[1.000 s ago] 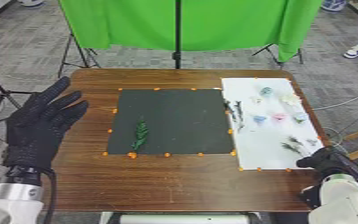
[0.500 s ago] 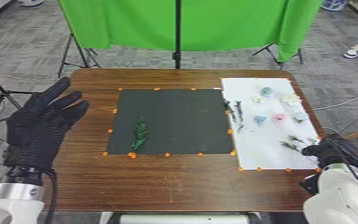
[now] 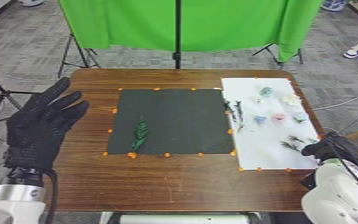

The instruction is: Arrange flowers

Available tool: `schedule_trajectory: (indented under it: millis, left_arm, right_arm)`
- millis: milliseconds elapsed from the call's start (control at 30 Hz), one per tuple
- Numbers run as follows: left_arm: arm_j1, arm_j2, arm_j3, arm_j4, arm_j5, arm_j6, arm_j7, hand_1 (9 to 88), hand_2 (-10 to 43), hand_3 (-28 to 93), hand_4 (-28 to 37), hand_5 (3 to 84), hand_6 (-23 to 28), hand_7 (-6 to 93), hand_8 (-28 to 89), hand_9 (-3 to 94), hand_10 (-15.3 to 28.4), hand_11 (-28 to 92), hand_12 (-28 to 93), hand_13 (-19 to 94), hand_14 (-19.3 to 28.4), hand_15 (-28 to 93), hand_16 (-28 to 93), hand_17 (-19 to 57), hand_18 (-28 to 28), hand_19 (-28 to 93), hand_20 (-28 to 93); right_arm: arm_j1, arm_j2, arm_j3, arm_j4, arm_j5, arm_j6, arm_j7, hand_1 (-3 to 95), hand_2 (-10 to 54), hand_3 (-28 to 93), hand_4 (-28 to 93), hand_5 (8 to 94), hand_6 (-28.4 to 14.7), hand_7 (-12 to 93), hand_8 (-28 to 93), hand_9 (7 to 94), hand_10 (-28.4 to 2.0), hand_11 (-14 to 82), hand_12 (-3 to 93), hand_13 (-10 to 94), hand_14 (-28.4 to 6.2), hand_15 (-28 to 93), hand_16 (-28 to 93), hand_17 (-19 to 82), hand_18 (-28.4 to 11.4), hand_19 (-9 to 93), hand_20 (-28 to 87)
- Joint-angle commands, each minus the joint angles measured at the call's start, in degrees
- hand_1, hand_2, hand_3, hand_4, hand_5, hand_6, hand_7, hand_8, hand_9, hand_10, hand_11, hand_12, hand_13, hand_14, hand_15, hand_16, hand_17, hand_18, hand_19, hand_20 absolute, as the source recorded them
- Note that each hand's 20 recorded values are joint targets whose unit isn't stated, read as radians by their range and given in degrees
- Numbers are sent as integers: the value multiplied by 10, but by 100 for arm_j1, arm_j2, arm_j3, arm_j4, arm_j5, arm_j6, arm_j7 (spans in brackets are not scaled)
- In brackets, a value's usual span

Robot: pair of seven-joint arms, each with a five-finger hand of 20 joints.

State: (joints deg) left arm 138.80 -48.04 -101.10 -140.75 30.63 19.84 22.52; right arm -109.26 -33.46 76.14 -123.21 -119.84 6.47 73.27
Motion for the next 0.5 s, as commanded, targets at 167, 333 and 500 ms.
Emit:
schedule_trajectory:
  millis: [167, 333, 500]
  left_arm:
    - [54, -82, 5, 28, -21, 53, -89, 201, 88, 757, -283, 358, 89, 152, -110, 310, 205, 264, 94, 230, 284, 539, -110, -94, 233, 568, 120]
    - [28, -137, -24, 17, 21, 16, -163, 202, 87, 759, -283, 358, 89, 153, -110, 310, 205, 264, 94, 231, 282, 539, -110, -93, 233, 568, 121]
    - [43, -136, -37, 11, -6, 30, -135, 205, 87, 758, -283, 359, 89, 154, -111, 310, 205, 265, 93, 231, 283, 540, -110, -93, 233, 568, 122]
  right_arm:
    - [250, 82, -254, 282, 19, -452, 133, 387, -82, 680, -220, 517, -53, 90, -105, 815, -169, 227, 146, 812, -111, 584, 144, 518, -209, 932, 185]
    - [290, 56, -284, 326, 100, -529, 143, 388, -82, 679, -217, 525, -59, 84, -102, 819, -168, 236, 147, 810, -111, 588, 143, 517, -209, 932, 188]
    - [508, 67, -492, 423, 127, -562, 146, 394, -85, 677, -218, 595, -60, 94, -100, 825, -160, 254, 153, 808, -110, 592, 144, 515, -209, 932, 190]
